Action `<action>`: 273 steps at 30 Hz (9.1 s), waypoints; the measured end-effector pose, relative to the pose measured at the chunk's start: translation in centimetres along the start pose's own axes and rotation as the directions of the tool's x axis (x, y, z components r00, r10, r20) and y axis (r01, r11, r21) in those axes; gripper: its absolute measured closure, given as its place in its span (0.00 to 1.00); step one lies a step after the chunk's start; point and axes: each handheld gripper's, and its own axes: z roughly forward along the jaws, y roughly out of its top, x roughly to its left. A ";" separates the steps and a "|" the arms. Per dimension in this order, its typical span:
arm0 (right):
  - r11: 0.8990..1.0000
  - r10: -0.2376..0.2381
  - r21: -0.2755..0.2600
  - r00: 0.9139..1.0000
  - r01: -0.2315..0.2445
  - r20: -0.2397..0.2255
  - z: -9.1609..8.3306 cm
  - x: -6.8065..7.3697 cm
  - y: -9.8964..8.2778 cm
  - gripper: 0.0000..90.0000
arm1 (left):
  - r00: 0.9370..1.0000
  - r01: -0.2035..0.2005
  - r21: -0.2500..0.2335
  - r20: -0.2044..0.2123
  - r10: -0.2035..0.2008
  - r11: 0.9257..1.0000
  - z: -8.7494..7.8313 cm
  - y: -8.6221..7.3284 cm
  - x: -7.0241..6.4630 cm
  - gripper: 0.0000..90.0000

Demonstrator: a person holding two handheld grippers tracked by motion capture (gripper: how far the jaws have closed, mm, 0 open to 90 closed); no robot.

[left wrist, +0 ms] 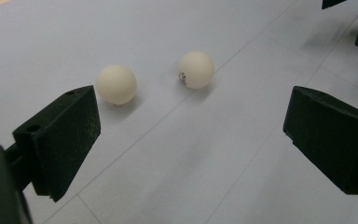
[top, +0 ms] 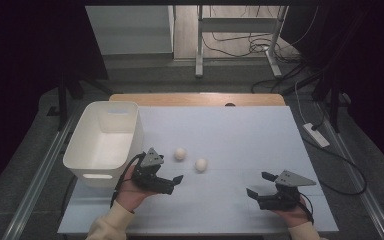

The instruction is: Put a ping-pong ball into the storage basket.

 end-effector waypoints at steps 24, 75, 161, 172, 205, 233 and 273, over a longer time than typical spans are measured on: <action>1.000 -0.004 -0.005 1.000 0.004 0.004 -0.1 0.0 0.0 0.14 | 1.000 0.016 0.021 -0.022 -0.015 1.000 2.1 1.9 1.0 0.06; 1.000 -0.011 0.012 1.000 0.011 0.011 0.1 0.0 -0.2 0.14 | 0.996 0.085 0.126 -0.048 -0.080 0.988 8.5 3.6 4.7 0.07; 1.000 -0.020 0.011 1.000 0.020 0.023 -0.1 -0.1 -0.3 0.14 | 0.996 0.077 0.155 -0.049 -0.070 0.985 9.2 3.0 5.7 0.56; 1.000 -0.021 0.010 0.999 0.021 0.024 -0.2 -0.1 -0.3 0.14 | 0.998 0.065 0.074 -0.027 -0.063 0.995 7.5 3.6 5.0 0.56; 1.000 -0.025 0.011 0.999 0.024 0.027 -0.2 -0.1 -0.4 0.14 | 1.000 0.005 -0.064 0.013 -0.004 0.998 3.8 5.1 3.2 0.56; 0.999 -0.029 0.016 0.999 0.029 0.030 -0.2 0.0 -0.4 0.14 | 0.999 -0.011 -0.171 0.035 0.018 0.985 0.5 6.0 2.5 0.56; 0.999 -0.029 0.018 0.999 0.028 0.030 -0.1 0.0 -0.4 0.14 | 0.998 -0.024 -0.310 0.042 0.038 0.951 -4.1 6.8 1.9 0.56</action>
